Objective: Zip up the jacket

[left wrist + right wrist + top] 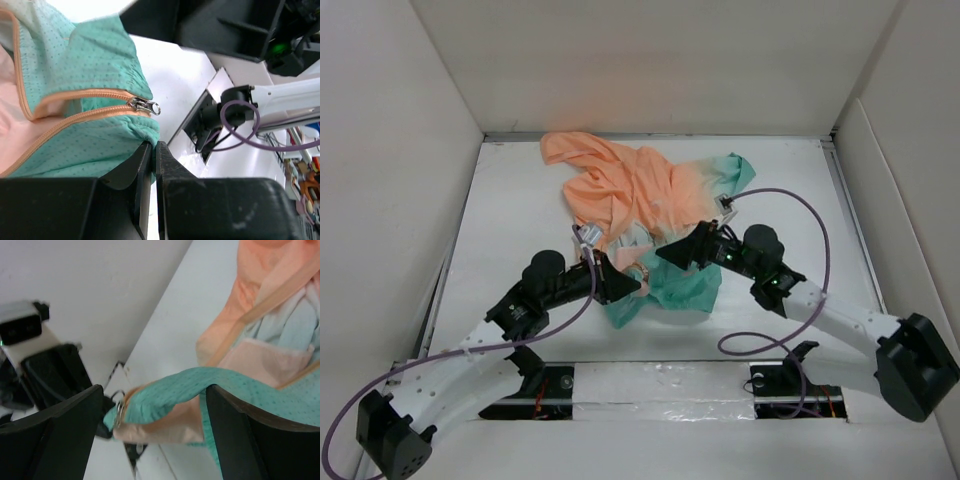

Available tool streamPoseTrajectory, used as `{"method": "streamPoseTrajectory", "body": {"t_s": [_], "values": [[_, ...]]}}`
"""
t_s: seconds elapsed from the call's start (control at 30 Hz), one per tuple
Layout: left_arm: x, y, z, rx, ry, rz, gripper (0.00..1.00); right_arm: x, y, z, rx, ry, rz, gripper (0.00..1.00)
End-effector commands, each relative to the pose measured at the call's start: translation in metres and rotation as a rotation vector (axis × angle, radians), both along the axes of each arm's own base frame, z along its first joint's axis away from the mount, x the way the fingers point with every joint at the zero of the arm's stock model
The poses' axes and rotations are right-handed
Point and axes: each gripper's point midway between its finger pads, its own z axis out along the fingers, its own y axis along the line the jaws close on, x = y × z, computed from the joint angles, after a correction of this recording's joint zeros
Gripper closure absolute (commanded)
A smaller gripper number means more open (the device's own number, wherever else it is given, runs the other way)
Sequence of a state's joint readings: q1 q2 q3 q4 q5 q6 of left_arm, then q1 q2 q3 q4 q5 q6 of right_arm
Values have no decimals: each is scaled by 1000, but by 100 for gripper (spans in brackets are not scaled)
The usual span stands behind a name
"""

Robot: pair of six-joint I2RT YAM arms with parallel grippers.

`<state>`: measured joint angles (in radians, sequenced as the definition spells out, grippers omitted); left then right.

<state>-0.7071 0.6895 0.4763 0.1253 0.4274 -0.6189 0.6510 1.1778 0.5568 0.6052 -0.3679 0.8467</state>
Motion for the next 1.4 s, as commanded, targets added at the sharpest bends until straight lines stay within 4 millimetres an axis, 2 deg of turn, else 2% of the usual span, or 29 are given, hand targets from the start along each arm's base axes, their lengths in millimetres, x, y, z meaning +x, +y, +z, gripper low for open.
{"method": "streamPoseTrajectory", "body": {"t_s": [0.0, 0.07, 0.1, 0.17, 0.2, 0.23, 0.27, 0.3, 0.37, 0.4, 0.43, 0.47, 0.5, 0.53, 0.57, 0.6, 0.63, 0.67, 0.7, 0.73, 0.77, 0.8, 0.83, 0.9, 1.0, 1.23, 1.37], "values": [[-16, 1, 29, -23, -64, -76, 100, -54, -6, -8, -101, -7, 208, 7], [-17, 2, 31, -15, -79, -84, 100, -68, -15, -13, -164, -31, 249, 5], [-18, 3, 29, 1, -71, -85, 100, -82, -22, -20, -212, 0, 272, 4], [-17, 3, 39, 0, -98, -90, 100, -87, -30, -17, -259, -33, 277, 2], [-18, 2, 43, -5, -106, -96, 100, -100, -37, -27, -307, 8, 299, 2], [-20, 2, 45, -10, -110, -109, 100, -104, -41, -28, -328, 7, 310, 2], [-22, 2, 46, -14, -115, -116, 100, -108, -42, -21, -344, -44, 331, 3], [-24, 3, 42, -3, -97, -120, 100, -112, -47, -19, -363, -50, 333, 11], [-27, 5, 41, -2, -103, -131, 100, -118, -47, 14, -343, -188, 312, 30], [-29, 5, 39, 3, -98, -136, 100, -116, -48, 26, -345, -251, 288, 70], [-32, 5, 40, 2, -99, -150, 100, -108, -50, 36, -357, -299, 235, 91], [-34, 5, 42, 2, -103, -158, 100, -106, -47, 43, -372, -343, 228, 100], [-36, 6, 39, 12, -91, -166, 100, -100, -47, 60, -397, -420, 208, 100], [-38, 7, 40, 13, -91, -172, 100, -92, -46, 65, -433, -447, 180, 100], [-39, 7, 39, 14, -88, -175, 100, -90, -36, 62, -490, -503, 218, 100], [-40, 8, 40, 11, -88, -179, 100, -89, -31, 79, -486, -554, 208, 100], [-42, 8, 38, 8, -86, -185, 100, -85, -26, 83, -506, -581, 193, 100], [-43, 8, 39, 3, -85, -187, 100, -94, -13, 83, -531, -660, 251, 100], [-44, 8, 38, 1, -81, -187, 100, -89, -9, 93, -540, -709, 207, 91], [-44, 8, 38, -1, -82, -190, 100, -88, -5, 97, -555, -733, 188, 86], [-44, 8, 38, -4, -79, -191, 100, -90, -1, 97, -594, -796, 198, 83], [-44, 7, 37, -6, -80, -190, 100, -97, 8, 94, -628, -830, 218, 71], [-44, 7, 35, -6, -76, -190, 100, -95, 10, 93, -652, -842, 197, 65], [-43, 6, 35, -12, -79, -191, 100, -91, 13, 88, -703, -851, 182, 60], [-44, 6, 33, -7, -73, -197, 100, -79, 11, 83, -762, -856, 109, 59], [-44, 5, 35, -2, -85, -208, 100, -80, 19, 69, -824, -867, 179, 59], [-44, 5, 35, -3, -87, -206, 100, -95, 33, 59, -805, -870, 294, 60]]}}
